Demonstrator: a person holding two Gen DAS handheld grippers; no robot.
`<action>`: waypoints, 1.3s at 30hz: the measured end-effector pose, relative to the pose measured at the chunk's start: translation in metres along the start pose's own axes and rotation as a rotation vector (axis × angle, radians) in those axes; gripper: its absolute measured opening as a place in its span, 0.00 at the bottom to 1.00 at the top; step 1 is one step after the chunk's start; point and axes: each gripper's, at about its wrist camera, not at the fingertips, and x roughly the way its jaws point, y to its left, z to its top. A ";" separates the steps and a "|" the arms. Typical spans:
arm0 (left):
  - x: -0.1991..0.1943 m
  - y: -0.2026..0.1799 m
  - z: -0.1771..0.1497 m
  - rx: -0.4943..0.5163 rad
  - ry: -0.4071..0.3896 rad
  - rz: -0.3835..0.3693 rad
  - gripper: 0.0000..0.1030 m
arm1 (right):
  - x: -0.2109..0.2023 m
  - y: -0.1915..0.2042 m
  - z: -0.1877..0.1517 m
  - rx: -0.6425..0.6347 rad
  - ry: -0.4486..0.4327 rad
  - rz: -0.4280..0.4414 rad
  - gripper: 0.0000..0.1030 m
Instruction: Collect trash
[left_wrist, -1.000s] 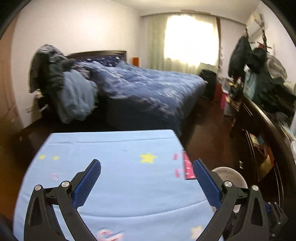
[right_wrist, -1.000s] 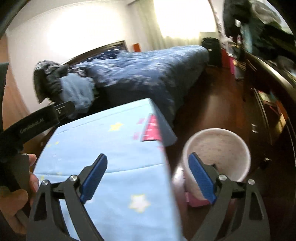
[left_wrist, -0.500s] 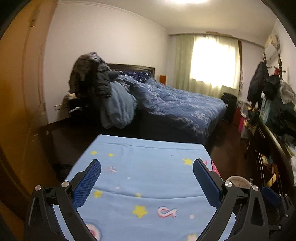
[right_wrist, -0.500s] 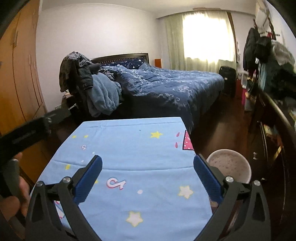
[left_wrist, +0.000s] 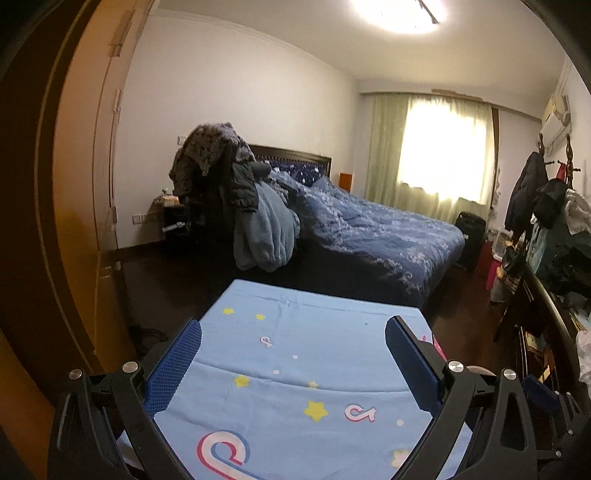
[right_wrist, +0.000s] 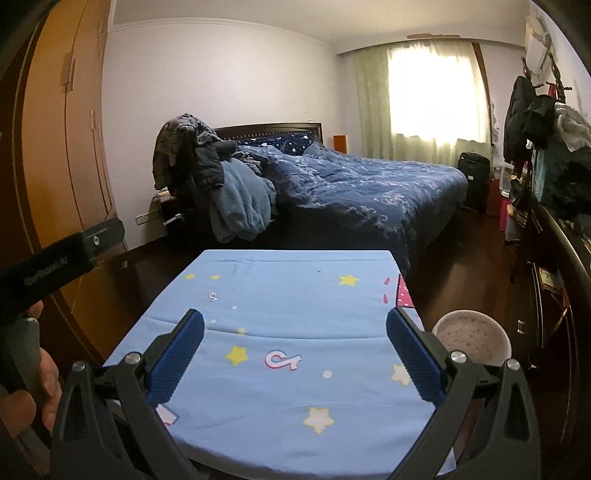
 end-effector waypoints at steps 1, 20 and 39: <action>-0.001 -0.001 0.001 0.001 -0.006 0.009 0.96 | 0.000 0.002 0.000 -0.003 0.000 0.000 0.97; -0.003 0.004 0.004 -0.012 -0.004 0.047 0.96 | -0.002 0.006 0.003 -0.003 0.002 0.014 0.97; -0.007 0.007 0.003 -0.016 -0.008 0.034 0.96 | -0.006 0.007 -0.001 -0.017 0.002 0.010 0.97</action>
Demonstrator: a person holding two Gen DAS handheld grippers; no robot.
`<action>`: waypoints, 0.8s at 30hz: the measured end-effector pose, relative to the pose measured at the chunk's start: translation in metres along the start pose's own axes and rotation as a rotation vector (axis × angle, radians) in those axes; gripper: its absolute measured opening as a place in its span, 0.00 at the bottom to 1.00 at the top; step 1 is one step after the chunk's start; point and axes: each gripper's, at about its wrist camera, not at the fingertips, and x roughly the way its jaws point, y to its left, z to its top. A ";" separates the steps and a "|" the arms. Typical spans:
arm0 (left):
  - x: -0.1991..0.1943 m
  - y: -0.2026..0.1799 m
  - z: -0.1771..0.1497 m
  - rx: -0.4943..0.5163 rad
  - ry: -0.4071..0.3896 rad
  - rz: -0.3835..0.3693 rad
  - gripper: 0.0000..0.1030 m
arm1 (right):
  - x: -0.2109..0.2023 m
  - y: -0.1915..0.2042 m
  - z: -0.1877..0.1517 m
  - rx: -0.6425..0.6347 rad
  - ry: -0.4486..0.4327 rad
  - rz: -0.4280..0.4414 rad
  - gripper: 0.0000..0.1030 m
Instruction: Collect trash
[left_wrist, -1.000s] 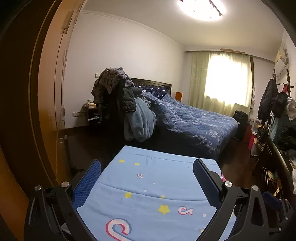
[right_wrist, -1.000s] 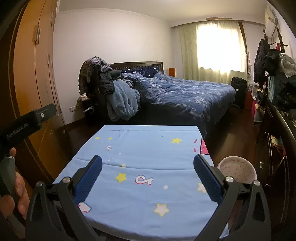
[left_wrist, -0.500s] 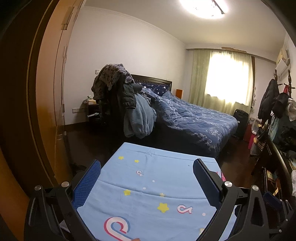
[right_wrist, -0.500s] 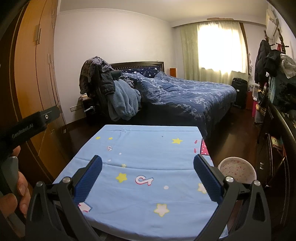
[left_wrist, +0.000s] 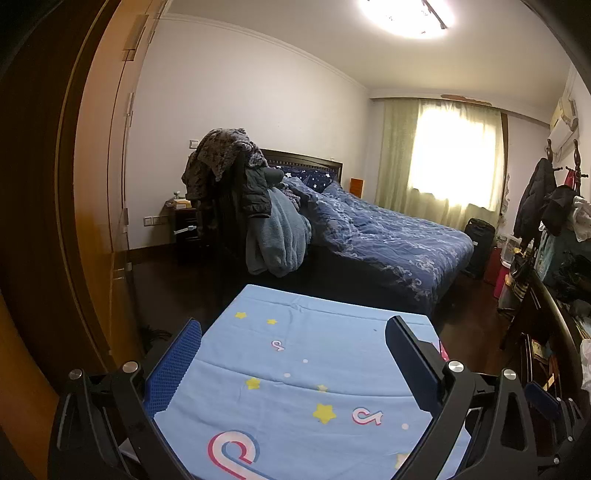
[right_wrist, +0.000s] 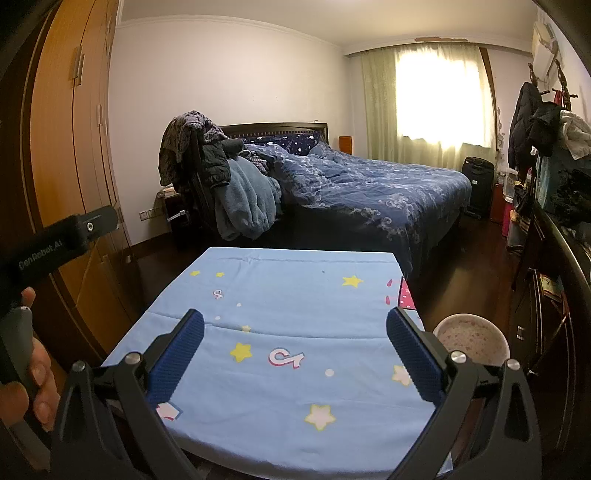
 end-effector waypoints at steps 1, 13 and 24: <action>0.000 0.000 0.000 0.000 0.001 -0.001 0.96 | 0.000 0.000 0.000 -0.001 0.002 0.000 0.97; 0.000 0.000 -0.001 -0.003 0.008 -0.012 0.96 | 0.001 0.000 -0.001 -0.006 0.006 -0.002 0.97; 0.000 -0.001 -0.002 -0.003 0.010 -0.010 0.96 | 0.000 -0.002 -0.003 -0.007 0.011 0.001 0.97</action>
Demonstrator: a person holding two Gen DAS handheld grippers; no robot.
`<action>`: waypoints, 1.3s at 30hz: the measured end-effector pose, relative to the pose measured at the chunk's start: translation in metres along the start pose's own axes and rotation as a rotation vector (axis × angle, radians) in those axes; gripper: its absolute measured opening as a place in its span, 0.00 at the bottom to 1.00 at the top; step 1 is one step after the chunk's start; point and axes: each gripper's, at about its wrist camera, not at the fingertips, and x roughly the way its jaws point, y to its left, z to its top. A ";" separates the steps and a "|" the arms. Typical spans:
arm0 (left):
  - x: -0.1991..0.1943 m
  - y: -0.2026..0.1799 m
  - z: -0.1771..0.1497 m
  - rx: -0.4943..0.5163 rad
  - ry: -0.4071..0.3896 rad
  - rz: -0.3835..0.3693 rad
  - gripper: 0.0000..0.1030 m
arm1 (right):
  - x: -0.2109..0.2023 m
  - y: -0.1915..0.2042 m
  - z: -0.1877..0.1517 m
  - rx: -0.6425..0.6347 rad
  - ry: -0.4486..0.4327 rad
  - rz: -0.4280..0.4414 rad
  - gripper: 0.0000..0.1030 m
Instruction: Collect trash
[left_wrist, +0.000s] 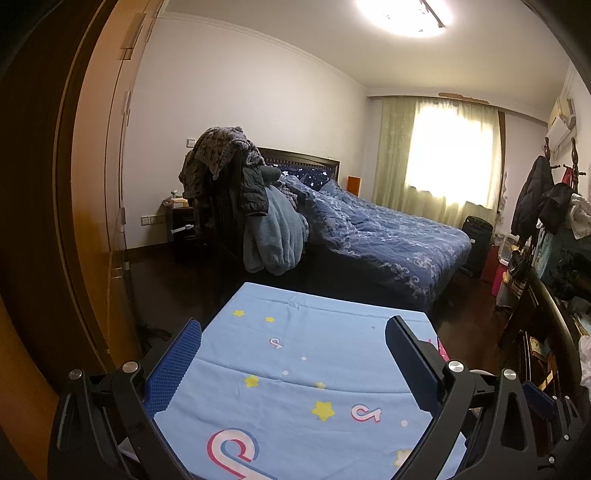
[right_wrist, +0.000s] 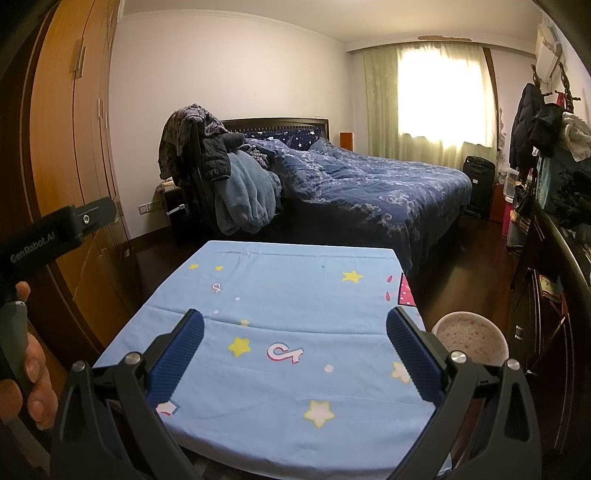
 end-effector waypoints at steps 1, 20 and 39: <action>0.000 0.000 0.000 0.000 0.000 -0.002 0.96 | 0.001 0.001 0.001 -0.001 0.000 -0.001 0.97; 0.012 0.005 -0.003 0.029 0.023 -0.010 0.96 | 0.001 -0.007 -0.010 -0.009 0.023 -0.001 0.97; 0.023 0.012 -0.005 0.013 0.034 -0.021 0.96 | 0.016 -0.001 -0.004 -0.033 0.057 -0.007 0.97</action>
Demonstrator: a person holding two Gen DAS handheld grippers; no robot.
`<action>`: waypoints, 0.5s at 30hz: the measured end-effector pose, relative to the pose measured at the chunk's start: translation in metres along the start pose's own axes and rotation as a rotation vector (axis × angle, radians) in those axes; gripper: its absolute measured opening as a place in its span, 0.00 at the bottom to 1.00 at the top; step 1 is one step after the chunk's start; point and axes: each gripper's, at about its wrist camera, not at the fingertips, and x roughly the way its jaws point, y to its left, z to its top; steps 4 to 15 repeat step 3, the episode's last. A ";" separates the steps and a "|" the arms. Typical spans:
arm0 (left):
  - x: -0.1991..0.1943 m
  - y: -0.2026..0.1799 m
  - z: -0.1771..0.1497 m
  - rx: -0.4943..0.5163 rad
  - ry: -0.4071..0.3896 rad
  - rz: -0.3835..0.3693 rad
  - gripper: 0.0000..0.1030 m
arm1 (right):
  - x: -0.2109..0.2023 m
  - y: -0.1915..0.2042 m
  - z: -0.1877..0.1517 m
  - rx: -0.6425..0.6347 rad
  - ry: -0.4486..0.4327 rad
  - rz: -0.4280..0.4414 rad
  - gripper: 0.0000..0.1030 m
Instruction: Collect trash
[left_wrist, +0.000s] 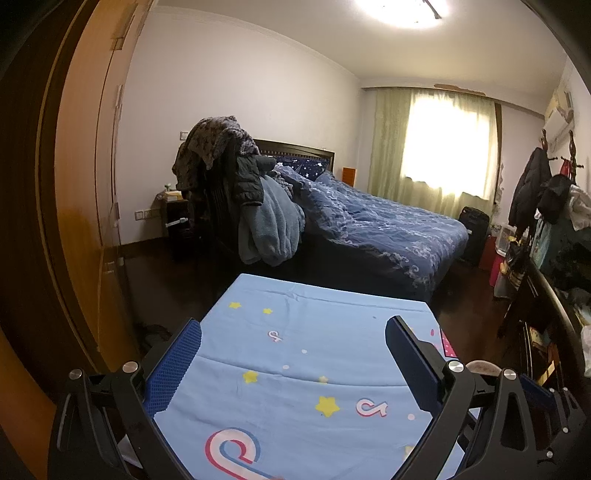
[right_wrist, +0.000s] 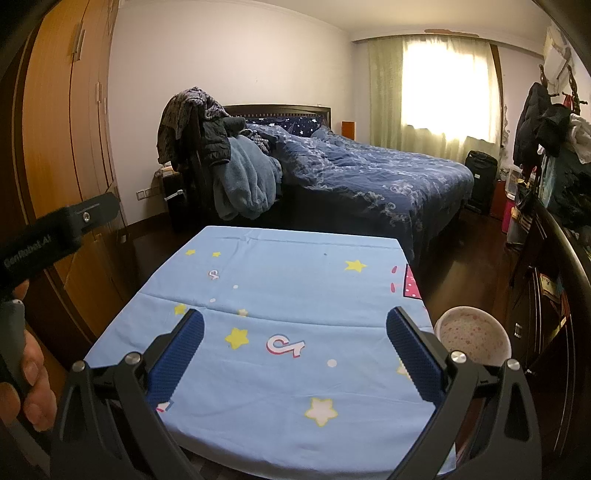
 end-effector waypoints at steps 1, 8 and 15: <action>0.001 0.001 0.001 0.000 0.002 0.002 0.96 | 0.000 -0.001 -0.001 0.001 0.001 0.000 0.97; 0.004 0.001 0.000 0.003 0.006 0.008 0.96 | 0.000 -0.002 -0.001 0.002 0.001 0.001 0.97; 0.004 0.001 0.000 0.003 0.006 0.008 0.96 | 0.000 -0.002 -0.001 0.002 0.001 0.001 0.97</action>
